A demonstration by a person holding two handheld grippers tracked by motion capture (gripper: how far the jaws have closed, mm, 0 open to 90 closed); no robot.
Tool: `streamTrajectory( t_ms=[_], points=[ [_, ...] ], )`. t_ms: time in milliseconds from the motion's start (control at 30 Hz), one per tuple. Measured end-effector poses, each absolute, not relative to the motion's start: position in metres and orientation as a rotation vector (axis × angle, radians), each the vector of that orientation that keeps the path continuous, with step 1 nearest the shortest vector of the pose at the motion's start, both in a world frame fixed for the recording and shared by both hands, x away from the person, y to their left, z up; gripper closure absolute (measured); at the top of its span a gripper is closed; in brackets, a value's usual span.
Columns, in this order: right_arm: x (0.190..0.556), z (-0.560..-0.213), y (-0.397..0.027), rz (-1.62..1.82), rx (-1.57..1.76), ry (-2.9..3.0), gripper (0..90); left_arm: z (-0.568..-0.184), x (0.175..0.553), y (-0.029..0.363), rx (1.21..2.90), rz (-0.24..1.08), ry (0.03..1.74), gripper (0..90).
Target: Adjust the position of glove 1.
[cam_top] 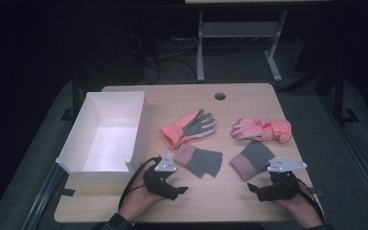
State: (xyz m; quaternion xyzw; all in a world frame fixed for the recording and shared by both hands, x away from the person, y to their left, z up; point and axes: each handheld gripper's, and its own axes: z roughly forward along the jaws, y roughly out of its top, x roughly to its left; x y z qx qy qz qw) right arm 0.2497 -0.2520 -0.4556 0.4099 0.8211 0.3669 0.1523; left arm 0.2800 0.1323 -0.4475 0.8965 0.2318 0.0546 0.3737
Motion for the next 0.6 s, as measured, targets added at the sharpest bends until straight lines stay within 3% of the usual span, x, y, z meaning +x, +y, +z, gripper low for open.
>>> streamTrajectory(
  t_ms=[167, 267, 300, 467, 600],
  points=[
    [0.250, -0.457, -0.254, 1.051, 1.179, 2.360, 3.9, -0.443, 0.291, 0.125, 2.287, 0.151, 0.610, 34.2],
    [0.250, -0.458, -0.255, 1.053, 1.192, 2.365, 3.9, -0.440, 0.296, 0.122, 2.289, 0.151, 0.625, 48.9],
    [0.249, -0.457, -0.254, 1.050, 1.188, 2.366, 3.9, -0.440, 0.300, 0.119, 2.296, 0.150, 0.629, 58.6],
    [0.247, -0.456, -0.253, 1.058, 1.176, 2.370, 3.9, -0.440, 0.311, 0.114, 2.300, 0.151, 0.627, 81.5],
    [0.248, -0.456, -0.256, 1.059, 1.181, 2.366, 3.9, -0.437, 0.323, 0.105, 2.325, 0.173, 0.625, 89.5]
  ],
)
